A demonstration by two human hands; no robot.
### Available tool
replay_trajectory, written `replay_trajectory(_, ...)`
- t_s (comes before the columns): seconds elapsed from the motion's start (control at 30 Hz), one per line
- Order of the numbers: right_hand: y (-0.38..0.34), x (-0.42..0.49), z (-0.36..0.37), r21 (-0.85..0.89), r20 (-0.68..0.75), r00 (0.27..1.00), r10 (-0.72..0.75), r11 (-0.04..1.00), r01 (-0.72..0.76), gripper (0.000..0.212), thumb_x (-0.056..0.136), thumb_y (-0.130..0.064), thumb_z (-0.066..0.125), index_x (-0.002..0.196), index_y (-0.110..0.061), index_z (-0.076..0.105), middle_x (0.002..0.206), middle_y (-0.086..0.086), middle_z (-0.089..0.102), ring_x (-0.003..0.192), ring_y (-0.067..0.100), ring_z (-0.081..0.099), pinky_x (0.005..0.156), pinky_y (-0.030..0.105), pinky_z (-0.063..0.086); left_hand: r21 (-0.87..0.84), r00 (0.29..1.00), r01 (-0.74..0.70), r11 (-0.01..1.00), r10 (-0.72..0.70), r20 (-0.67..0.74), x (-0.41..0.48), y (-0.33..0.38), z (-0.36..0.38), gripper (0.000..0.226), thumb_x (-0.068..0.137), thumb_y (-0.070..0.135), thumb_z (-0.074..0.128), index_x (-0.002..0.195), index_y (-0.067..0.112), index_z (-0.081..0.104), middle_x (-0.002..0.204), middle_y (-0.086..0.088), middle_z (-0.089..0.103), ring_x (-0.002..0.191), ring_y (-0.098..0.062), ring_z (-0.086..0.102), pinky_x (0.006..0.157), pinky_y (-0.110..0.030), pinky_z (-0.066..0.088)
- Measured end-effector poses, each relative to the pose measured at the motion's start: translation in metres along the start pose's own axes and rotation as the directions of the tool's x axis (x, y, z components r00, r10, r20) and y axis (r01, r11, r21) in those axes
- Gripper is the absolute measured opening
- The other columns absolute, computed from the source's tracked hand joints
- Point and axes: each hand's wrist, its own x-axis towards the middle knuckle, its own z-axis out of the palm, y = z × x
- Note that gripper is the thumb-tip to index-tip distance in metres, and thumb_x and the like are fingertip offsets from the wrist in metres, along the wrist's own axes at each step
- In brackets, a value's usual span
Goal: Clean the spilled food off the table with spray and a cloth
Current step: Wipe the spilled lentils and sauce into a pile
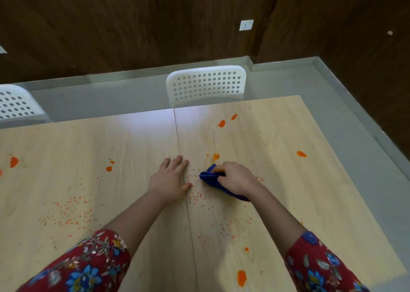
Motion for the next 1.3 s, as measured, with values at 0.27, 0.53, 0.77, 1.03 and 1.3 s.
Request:
replay_trajectory(0.27,0.033,0.04,-0.026,0.147,-0.321,0.913,0.25,0.966,-0.213,0.044,0.089,-0.012,0.043,0.126,-0.029,0.06,0.112,0.005,0.061,0.086,0.024,0.059,0.069,0.033,0.051,0.013,1.0,0.011,1.0,-0.012,0.012,0.0,0.001,0.0,0.083,0.088,0.065,0.046,0.153,0.038,0.004,0.161,0.015,-0.002,0.149,-0.018,-0.001,0.106,-0.044,0.043)
replay_trajectory(0.53,0.017,0.002,0.018,0.036,-0.104,0.988,-0.111,0.993,0.115,0.041,0.093,-0.019,0.048,0.132,-0.031,0.056,0.124,-0.006,0.057,0.111,0.015,0.052,0.088,0.027,0.041,-0.016,1.0,0.005,1.0,-0.005,0.017,0.0,0.0,-0.001,0.083,0.088,0.062,0.05,0.154,0.037,0.004,0.162,0.013,-0.002,0.149,-0.018,0.0,0.107,-0.042,0.041)
replay_trajectory(0.77,0.112,-0.021,-0.009,0.254,-0.537,0.76,0.367,0.929,-0.27,0.041,0.092,-0.013,0.047,0.131,-0.021,0.058,0.13,0.005,0.058,0.116,0.027,0.054,0.092,0.032,0.041,-0.006,1.0,0.007,1.0,-0.007,0.025,0.001,-0.002,0.001,0.082,0.089,0.062,0.047,0.153,0.038,0.003,0.161,0.015,-0.003,0.149,-0.018,-0.002,0.109,-0.044,0.039)
replay_trajectory(1.03,0.113,-0.029,0.038,0.285,-0.567,0.723,0.394,0.918,-0.276,0.042,0.094,-0.015,0.046,0.135,-0.02,0.055,0.123,0.007,0.055,0.105,0.028,0.052,0.082,0.032,0.043,-0.139,0.998,-0.052,0.989,0.054,0.016,-0.033,-0.017,0.022,0.086,0.085,0.065,0.053,0.153,0.037,0.008,0.161,0.016,-0.004,0.149,-0.013,-0.006,0.118,-0.036,0.016)
replay_trajectory(1.3,0.048,-0.012,0.059,0.343,-0.633,0.738,0.233,0.939,-0.003,0.039,0.093,-0.01,0.05,0.129,-0.022,0.06,0.118,0.001,0.062,0.108,0.02,0.055,0.084,0.026,0.041,-0.206,0.999,0.051,0.977,-0.048,0.017,-0.052,-0.014,0.023,0.095,0.087,0.062,0.053,0.154,0.028,-0.005,0.161,0.014,-0.004,0.148,-0.008,-0.001,0.118,-0.03,0.015)
